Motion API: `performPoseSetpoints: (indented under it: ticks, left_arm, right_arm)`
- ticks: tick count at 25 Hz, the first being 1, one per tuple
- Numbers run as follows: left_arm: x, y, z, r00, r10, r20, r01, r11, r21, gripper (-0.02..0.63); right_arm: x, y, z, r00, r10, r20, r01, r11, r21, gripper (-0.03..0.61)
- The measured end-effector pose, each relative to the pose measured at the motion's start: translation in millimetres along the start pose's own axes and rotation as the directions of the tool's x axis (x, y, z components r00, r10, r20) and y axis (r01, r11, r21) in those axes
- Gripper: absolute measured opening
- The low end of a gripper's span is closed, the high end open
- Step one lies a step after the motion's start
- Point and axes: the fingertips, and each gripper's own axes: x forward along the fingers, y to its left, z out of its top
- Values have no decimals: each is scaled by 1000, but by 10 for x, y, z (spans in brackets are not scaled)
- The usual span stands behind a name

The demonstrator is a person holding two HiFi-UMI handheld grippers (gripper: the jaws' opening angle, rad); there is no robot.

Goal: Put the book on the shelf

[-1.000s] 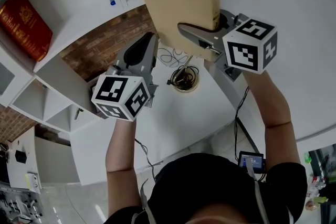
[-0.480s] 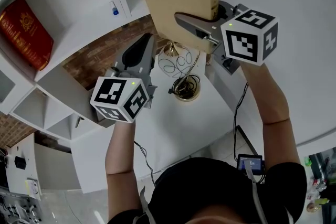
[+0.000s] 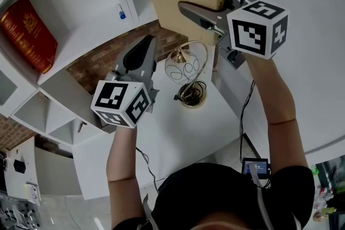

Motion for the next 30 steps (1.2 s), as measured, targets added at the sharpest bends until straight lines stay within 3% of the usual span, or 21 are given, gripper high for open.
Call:
performPoseSetpoints:
  ticks: [13,30]
  left_arm:
    - [-182,116,50,999,53,-7,-53,998,40,14]
    - [-439,300,8,992,127,-24,-126,991,44,25]
  right_arm:
    - [184,-81,247,999,-11,33,12,1000,-24,224]
    - [502,-99,238,999,-26,26,27,999,-38,224]
